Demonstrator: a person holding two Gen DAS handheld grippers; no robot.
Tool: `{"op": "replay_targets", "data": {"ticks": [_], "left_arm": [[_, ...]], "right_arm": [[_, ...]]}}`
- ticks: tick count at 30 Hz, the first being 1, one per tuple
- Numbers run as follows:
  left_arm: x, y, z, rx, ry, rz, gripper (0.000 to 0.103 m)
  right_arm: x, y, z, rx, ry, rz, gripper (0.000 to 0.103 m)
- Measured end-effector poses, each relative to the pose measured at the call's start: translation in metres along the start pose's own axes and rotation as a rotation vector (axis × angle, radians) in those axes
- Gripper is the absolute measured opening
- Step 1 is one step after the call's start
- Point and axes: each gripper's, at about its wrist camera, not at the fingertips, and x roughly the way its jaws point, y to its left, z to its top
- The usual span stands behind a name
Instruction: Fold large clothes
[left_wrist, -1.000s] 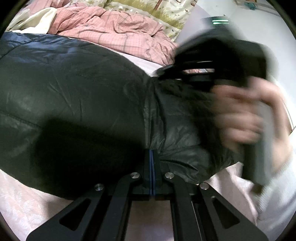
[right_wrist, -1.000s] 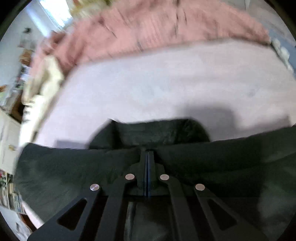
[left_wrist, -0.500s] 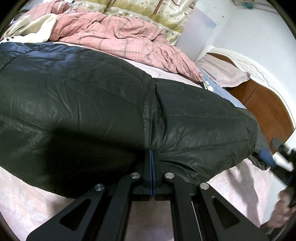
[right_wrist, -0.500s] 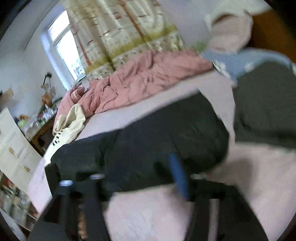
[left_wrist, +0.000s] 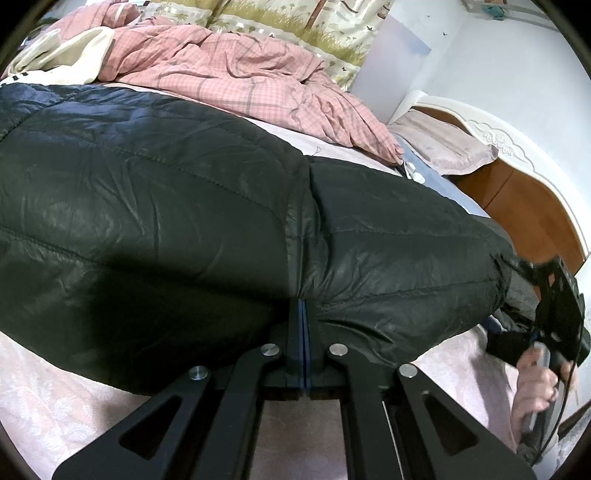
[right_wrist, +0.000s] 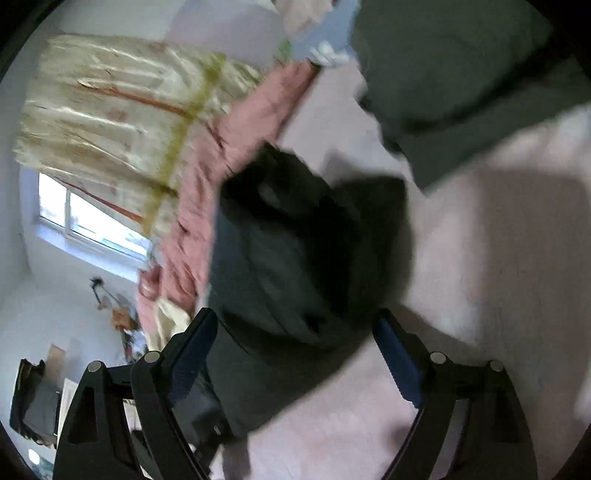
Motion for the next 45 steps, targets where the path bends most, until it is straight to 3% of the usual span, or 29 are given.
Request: {"op": "replay_targets", "data": {"ticks": [2, 3, 6, 8, 14, 16, 19, 21, 23, 25, 28, 31, 34, 37, 41, 43, 45], "left_arm": [[0.0, 0.0, 0.0, 0.0, 0.0, 0.0, 0.003], [0.0, 0.0, 0.0, 0.001, 0.0, -0.001, 0.003], [0.0, -0.001, 0.0, 0.001, -0.003, -0.002, 0.003], [0.0, -0.002, 0.0, 0.003, -0.002, -0.001, 0.003], [-0.004, -0.002, 0.002, 0.007, -0.005, -0.026, 0.003], [-0.016, 0.0, 0.004, 0.001, -0.048, -0.015, 0.005], [-0.042, -0.01, 0.013, 0.095, -0.133, 0.19, 0.021], [-0.066, -0.011, 0.02, 0.171, -0.237, 0.306, 0.044], [-0.086, -0.005, 0.029, 0.185, -0.317, 0.433, 0.05], [-0.105, 0.01, 0.041, 0.154, -0.352, 0.487, 0.055], [-0.118, 0.041, 0.054, 0.073, -0.332, 0.453, 0.059], [-0.104, 0.068, 0.059, 0.015, -0.206, 0.363, 0.059], [-0.079, 0.08, 0.048, 0.012, -0.101, 0.364, 0.059], [-0.06, 0.085, 0.038, -0.036, -0.03, 0.284, 0.051], [-0.05, 0.086, 0.035, -0.064, -0.002, 0.256, 0.037], [-0.048, 0.082, 0.033, -0.068, 0.0, 0.252, 0.035], [-0.047, 0.08, 0.034, -0.047, -0.005, 0.259, 0.03]], "right_arm": [[0.008, 0.0, 0.002, -0.004, -0.015, -0.006, 0.085], [0.015, -0.002, 0.002, 0.007, 0.001, -0.019, 0.071], [0.018, -0.004, 0.002, 0.017, 0.012, 0.007, 0.041], [0.015, 0.0, 0.003, -0.019, -0.002, 0.005, 0.032], [0.006, 0.028, -0.007, -0.225, -0.075, -0.146, 0.023], [0.001, 0.038, -0.009, -0.279, -0.096, -0.172, 0.021], [-0.014, 0.06, -0.007, -0.43, -0.157, -0.203, 0.02], [-0.031, 0.084, -0.005, -0.618, -0.213, -0.241, 0.02], [-0.047, 0.098, -0.003, -0.72, -0.285, -0.293, 0.02], [-0.064, 0.099, 0.008, -0.701, -0.333, -0.339, 0.02], [-0.09, 0.087, 0.031, -0.574, -0.385, -0.355, 0.02], [-0.109, 0.08, 0.041, -0.548, -0.448, -0.417, 0.02], [-0.113, 0.077, 0.04, -0.569, -0.46, -0.455, 0.02], [-0.111, 0.076, 0.041, -0.555, -0.46, -0.451, 0.02], [-0.113, 0.082, 0.037, -0.551, -0.467, -0.433, 0.02], [-0.116, 0.095, 0.029, -0.558, -0.448, -0.442, 0.02], [-0.118, 0.131, 0.003, -0.701, -0.433, -0.451, 0.02]]}}
